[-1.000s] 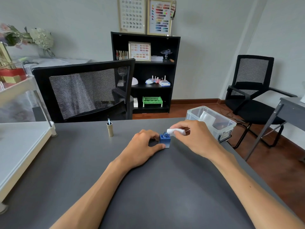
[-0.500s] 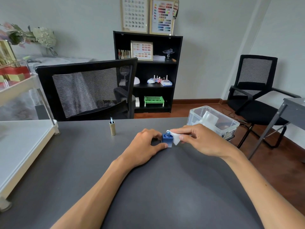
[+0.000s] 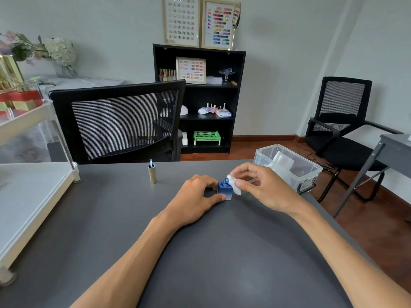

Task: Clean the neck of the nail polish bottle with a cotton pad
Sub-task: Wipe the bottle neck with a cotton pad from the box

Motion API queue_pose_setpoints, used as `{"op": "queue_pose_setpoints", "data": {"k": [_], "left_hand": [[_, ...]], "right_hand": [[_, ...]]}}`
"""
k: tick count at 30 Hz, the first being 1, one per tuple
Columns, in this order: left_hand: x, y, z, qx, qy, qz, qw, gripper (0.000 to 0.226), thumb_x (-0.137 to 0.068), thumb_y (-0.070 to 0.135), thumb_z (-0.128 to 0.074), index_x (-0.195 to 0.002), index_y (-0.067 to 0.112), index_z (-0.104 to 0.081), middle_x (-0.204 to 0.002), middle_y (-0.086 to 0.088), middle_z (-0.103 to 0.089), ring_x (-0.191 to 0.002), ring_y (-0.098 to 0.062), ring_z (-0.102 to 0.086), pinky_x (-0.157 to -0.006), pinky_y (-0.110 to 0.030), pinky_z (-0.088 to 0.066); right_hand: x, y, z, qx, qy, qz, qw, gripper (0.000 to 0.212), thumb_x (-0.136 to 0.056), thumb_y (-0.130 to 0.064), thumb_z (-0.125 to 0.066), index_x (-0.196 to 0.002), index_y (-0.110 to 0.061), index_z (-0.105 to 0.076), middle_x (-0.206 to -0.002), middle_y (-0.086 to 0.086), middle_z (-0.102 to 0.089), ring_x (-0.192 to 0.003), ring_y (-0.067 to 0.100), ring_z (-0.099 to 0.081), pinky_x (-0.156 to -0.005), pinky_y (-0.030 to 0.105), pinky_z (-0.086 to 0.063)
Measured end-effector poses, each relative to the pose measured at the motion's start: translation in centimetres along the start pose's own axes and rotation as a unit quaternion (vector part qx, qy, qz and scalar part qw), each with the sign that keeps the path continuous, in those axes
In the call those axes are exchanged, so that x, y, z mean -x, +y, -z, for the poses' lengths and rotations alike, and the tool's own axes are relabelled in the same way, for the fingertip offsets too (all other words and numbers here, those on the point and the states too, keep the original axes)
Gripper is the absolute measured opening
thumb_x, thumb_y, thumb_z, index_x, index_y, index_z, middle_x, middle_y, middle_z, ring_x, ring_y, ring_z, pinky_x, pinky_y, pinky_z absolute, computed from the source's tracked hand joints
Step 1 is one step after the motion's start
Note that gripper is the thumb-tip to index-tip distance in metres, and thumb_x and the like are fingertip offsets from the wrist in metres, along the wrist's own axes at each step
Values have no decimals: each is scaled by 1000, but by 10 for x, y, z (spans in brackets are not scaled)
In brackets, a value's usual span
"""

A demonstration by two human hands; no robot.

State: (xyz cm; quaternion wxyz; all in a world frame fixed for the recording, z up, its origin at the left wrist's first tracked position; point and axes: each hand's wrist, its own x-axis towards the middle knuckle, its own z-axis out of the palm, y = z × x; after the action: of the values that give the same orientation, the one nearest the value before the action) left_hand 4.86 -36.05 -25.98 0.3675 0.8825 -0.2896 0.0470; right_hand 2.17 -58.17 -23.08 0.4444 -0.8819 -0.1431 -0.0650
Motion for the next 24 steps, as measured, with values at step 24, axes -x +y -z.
{"op": "queue_pose_setpoints", "data": {"k": [24], "left_hand": [[-1,0,-1,11,12,15,1000,26,-87,45,-72,-102,23,-73,-99,12,-66,-97,-8,-57,-87,-29,-50]], "right_hand": [[0,-10,-9,139,94,17,986,15,-94,-30,-67,-103,-29,-79,-97,-14,-75,-89,5,-68,-83,29,-58]]}}
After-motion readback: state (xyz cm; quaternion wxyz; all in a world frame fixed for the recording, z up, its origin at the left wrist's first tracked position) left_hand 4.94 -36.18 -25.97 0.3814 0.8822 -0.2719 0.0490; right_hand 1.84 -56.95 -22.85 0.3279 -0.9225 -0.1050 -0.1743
